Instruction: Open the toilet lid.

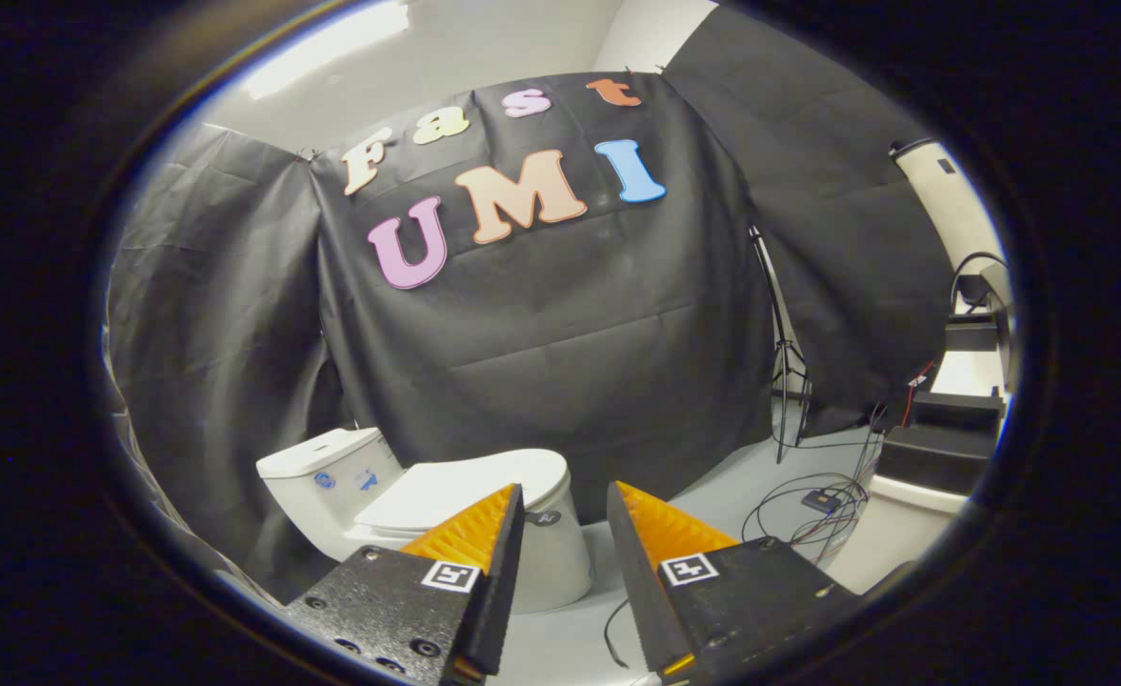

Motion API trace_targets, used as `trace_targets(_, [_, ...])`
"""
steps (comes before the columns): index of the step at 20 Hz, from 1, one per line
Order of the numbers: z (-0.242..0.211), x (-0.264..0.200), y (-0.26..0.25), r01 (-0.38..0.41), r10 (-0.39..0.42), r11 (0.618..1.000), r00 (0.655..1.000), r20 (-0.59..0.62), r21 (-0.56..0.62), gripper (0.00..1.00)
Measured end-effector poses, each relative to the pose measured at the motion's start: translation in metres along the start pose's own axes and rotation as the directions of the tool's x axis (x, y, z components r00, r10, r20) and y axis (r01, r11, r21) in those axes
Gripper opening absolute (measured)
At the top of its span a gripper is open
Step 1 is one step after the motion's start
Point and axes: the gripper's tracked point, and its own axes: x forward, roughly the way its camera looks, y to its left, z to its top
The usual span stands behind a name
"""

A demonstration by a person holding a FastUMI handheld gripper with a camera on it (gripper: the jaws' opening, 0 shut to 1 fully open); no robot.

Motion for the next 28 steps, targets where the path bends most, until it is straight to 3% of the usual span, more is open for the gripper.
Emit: trace_targets(28, [-0.003, 0.014, 0.000, -0.021, 0.023, 0.999, 0.999, -0.029, 0.039, 0.55])
